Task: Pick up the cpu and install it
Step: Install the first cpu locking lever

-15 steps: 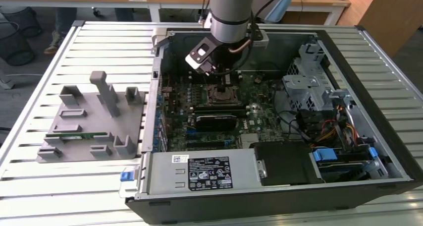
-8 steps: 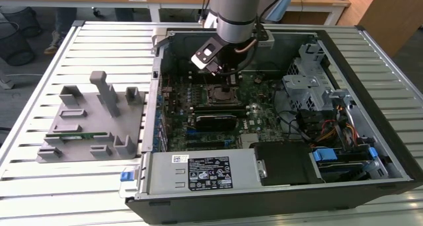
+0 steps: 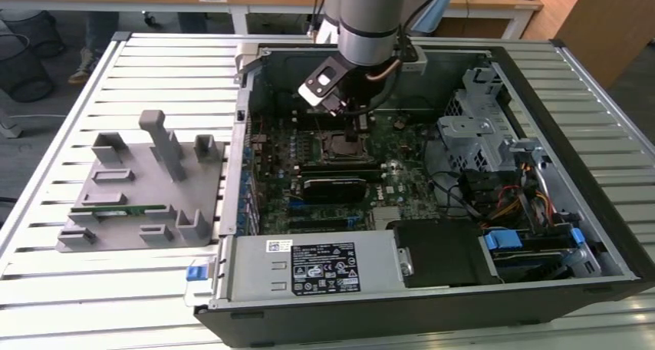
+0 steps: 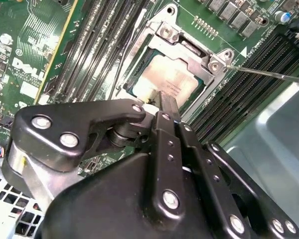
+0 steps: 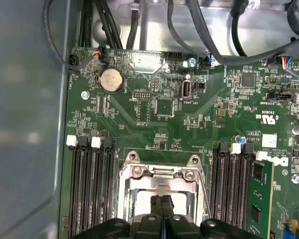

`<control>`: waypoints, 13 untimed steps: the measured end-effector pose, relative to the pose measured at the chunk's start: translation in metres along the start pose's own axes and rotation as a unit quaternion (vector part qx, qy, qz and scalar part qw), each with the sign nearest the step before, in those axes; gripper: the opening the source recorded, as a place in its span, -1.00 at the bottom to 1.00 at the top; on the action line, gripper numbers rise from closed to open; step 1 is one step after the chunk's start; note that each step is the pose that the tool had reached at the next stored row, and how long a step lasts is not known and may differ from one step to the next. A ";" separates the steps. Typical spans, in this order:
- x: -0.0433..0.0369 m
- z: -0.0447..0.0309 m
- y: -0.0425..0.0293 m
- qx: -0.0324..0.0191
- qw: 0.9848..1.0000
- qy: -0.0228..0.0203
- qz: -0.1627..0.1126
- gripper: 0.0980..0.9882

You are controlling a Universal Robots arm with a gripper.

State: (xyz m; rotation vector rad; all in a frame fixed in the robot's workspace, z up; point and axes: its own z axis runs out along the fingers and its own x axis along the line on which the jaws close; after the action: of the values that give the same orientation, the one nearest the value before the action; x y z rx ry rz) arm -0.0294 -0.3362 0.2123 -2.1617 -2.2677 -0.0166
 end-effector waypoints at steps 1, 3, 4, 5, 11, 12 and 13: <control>0.0000 -0.0020 0.0000 0.000 1.000 0.000 0.000 -0.98; 0.0001 -0.0065 0.0000 0.000 1.000 0.000 0.000 -0.98; 0.0001 -0.0092 0.0000 0.000 1.000 0.000 0.000 -0.98; 0.0002 -0.0122 0.0000 0.000 1.000 0.000 0.000 -0.98; 0.0004 -0.0310 0.0000 0.000 1.000 0.000 0.000 -0.98; 0.0005 -0.0345 0.0000 0.000 1.000 0.000 0.000 -0.98; 0.0005 -0.0388 0.0001 0.000 1.000 0.000 0.000 -0.98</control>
State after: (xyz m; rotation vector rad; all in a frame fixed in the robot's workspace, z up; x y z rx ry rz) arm -0.0295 -0.3362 0.2512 -2.1617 -2.2676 -0.0169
